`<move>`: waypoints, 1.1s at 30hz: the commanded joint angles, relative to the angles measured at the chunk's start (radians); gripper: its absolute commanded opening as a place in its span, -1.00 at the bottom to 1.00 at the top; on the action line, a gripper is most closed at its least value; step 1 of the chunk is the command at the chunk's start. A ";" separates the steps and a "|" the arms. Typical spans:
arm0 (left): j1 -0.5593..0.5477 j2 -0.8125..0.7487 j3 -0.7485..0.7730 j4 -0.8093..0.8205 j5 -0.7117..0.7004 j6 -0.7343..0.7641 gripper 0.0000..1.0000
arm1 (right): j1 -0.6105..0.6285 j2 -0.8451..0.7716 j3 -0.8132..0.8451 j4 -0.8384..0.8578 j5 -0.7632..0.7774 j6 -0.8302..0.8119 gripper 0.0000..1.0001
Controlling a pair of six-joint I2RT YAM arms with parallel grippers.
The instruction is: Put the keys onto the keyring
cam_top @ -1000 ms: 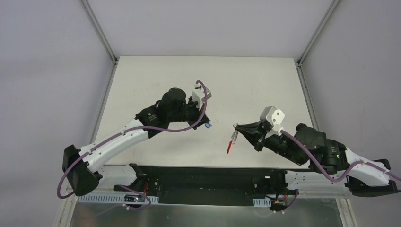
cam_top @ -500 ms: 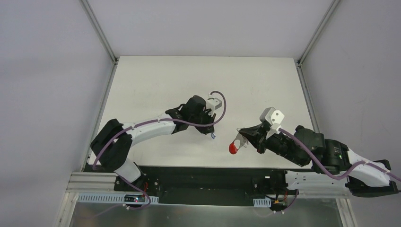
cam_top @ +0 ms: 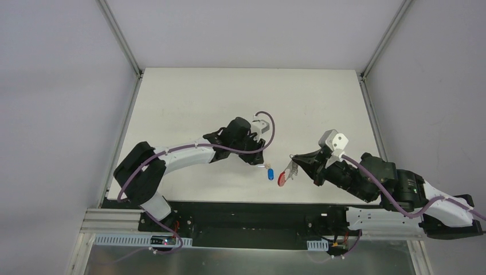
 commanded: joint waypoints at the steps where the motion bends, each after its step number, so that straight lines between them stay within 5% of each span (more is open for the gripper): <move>1: -0.009 -0.151 0.052 -0.028 -0.027 0.029 -0.26 | 0.005 -0.012 -0.002 0.027 0.002 0.006 -1.00; 7: -0.008 -0.345 0.063 -0.055 -0.012 0.044 -0.21 | 0.005 -0.009 0.023 -0.004 -0.054 0.019 -1.00; 19: -0.009 -0.569 0.125 -0.051 0.324 0.035 -0.15 | 0.006 0.063 0.130 -0.002 -0.280 0.067 -1.00; 33: -0.009 -0.697 0.122 0.100 0.531 -0.073 -0.02 | 0.006 0.144 0.122 0.282 -0.329 0.074 -1.00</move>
